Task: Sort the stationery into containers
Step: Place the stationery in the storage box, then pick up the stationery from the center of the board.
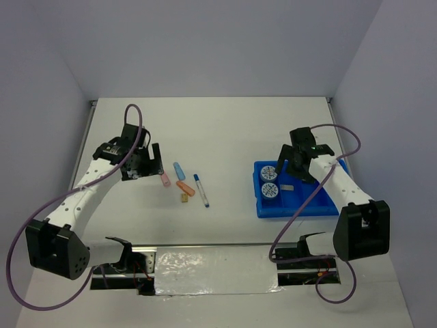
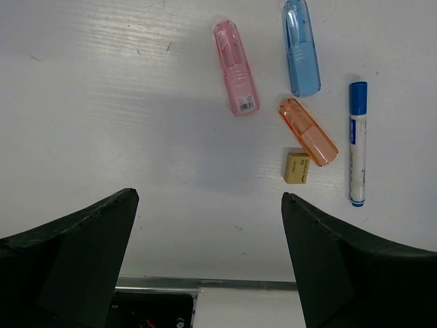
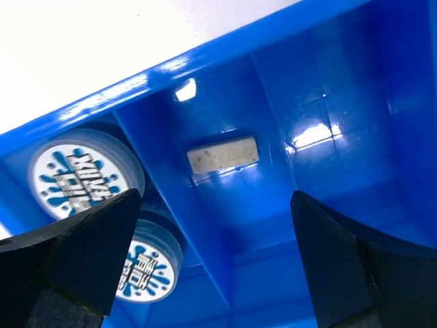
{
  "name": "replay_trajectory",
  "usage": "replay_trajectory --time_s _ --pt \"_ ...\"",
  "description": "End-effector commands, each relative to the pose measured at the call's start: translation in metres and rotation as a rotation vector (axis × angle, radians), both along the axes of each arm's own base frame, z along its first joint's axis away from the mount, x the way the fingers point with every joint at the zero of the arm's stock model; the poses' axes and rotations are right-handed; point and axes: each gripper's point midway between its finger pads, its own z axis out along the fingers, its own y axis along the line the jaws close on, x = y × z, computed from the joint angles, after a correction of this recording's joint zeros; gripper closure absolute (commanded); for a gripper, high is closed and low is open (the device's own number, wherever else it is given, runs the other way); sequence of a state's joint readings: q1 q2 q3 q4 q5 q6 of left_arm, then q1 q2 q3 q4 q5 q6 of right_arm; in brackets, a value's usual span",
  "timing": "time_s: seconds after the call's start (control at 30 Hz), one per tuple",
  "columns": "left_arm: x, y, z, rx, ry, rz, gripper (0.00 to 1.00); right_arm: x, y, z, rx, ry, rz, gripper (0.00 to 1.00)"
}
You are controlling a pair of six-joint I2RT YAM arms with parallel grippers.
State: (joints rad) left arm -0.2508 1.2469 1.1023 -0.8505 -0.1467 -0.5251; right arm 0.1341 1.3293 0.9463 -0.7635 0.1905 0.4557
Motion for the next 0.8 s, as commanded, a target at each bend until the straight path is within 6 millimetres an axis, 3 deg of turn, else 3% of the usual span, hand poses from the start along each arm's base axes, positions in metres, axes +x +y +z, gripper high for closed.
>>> replay_trajectory --time_s 0.0,0.1,0.23,0.37,0.47,0.5,0.57,0.77 --pt "0.003 -0.003 0.002 -0.025 -0.019 0.002 0.01 0.019 0.006 0.038 0.018 -0.132 0.016 0.01" --pt "-0.003 -0.008 -0.004 -0.063 0.002 0.077 0.01 0.026 0.027 0.068 0.039 -0.212 0.09 0.02" --pt "-0.014 -0.054 -0.011 -0.098 0.018 0.142 0.01 0.025 0.05 0.094 0.049 -0.252 0.153 0.02" --pt "-0.013 -0.082 -0.03 -0.157 0.026 0.218 0.09 0.021 0.075 0.118 0.093 -0.299 0.218 0.02" --pt "-0.004 -0.101 -0.042 -0.154 0.04 0.163 0.17 0.015 0.084 0.125 0.111 -0.312 0.253 0.02" --pt "-0.004 -0.104 -0.055 -0.113 0.08 0.134 0.18 0.011 0.086 0.125 0.118 -0.306 0.266 0.02" --pt "-0.003 -0.115 -0.061 -0.098 0.097 0.075 0.18 0.006 0.087 0.125 0.124 -0.307 0.276 0.02" --pt "-0.015 -0.117 -0.099 -0.044 0.155 0.025 0.25 -0.004 0.084 0.119 0.116 -0.299 0.306 0.02"
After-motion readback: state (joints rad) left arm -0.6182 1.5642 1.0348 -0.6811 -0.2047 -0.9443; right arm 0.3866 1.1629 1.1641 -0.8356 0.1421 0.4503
